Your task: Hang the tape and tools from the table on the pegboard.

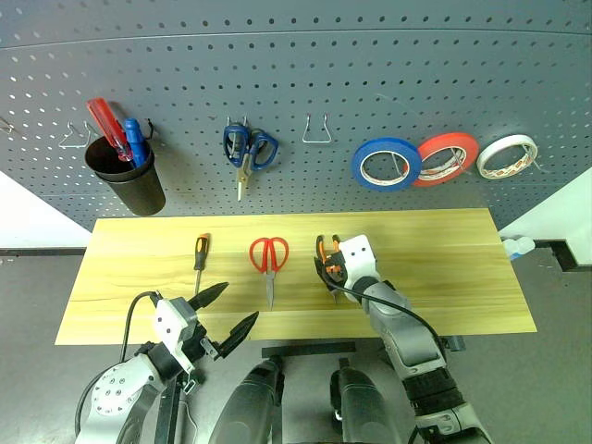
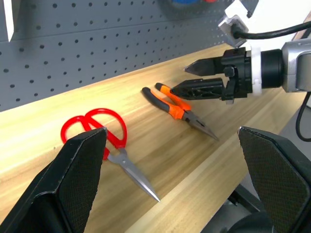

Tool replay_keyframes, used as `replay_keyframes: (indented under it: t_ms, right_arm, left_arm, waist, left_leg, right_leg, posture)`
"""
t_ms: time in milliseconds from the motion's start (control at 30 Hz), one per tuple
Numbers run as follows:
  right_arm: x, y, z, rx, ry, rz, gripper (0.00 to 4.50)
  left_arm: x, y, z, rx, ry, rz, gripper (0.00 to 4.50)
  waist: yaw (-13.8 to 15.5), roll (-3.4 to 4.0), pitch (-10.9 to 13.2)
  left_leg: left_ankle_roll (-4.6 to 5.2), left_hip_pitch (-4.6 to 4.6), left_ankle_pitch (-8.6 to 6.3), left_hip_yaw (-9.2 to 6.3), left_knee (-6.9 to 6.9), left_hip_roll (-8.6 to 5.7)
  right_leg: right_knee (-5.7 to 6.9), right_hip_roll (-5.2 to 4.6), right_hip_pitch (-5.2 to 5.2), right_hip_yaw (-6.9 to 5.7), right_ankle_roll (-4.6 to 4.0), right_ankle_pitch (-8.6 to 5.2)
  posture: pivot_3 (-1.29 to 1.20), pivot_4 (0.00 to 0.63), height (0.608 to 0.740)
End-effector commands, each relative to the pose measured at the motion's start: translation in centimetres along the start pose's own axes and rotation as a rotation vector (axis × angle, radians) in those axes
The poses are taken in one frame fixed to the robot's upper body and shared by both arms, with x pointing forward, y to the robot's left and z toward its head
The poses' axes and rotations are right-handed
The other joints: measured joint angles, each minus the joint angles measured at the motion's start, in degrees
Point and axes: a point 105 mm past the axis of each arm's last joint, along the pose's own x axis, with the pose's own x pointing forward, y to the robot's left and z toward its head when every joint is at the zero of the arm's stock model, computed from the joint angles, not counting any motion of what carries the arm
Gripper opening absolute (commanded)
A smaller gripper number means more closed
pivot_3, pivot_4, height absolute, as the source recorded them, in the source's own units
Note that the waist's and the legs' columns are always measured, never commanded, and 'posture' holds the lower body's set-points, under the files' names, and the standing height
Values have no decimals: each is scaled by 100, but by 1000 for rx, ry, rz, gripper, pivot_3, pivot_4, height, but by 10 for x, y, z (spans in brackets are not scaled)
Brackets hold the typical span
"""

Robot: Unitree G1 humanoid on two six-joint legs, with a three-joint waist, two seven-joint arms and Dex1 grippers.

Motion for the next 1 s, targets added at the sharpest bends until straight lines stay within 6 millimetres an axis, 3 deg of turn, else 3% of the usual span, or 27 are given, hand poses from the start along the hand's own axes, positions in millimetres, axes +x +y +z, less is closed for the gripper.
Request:
replay_keyframes:
  t_ms: [33, 200, 433, 733, 1000]
  right_arm:
    - [4, 6, 12, -3, -10, -2, 4467]
    - [10, 16, 27, -1, 7, 6, 4467]
    - [19, 13, 43, -5, 52, -44, 4467]
    - [20, 14, 42, 8, 190, -112, 4467]
    - [20, 22, 49, 90, 249, -111, 4467]
  left_arm:
    - [0, -6, 6, 13, -24, -5, 4500]
    - [-1, -8, 5, 7, -21, 1, 4500]
    - [-1, -10, 5, 2, -20, 4, 4500]
    - [0, -11, 3, 2, -15, 7, 4500]
    - [1, -12, 2, 3, -15, 8, 4500]
  waist:
    - [3, 0, 3]
    - [1, 3, 10]
    - [5, 0, 42]
    - [-27, 2, 71]
    - [-44, 4, 72]
  left_leg:
    - [0, 0, 0, 0, -1, 0]
    - [1, -2, -1, 0, -5, 1]
    - [4, -6, -3, 0, -7, 1]
    - [-33, -89, 19, 1, -5, 1]
    - [-34, -92, 20, 1, -6, 1]
  right_leg:
    - [0, 0, 0, 0, 0, 0]
    - [-3, 0, -2, 0, -1, 0]
    - [-6, -1, -26, 0, -1, -1]
    - [4, 0, -92, 0, -1, 1]
    - [4, 0, -97, -1, -1, 1]
  posture:
    - [103, 330, 740]
    - [100, 334, 740]
    - [99, 337, 740]
    - [100, 338, 740]
    - [108, 327, 740]
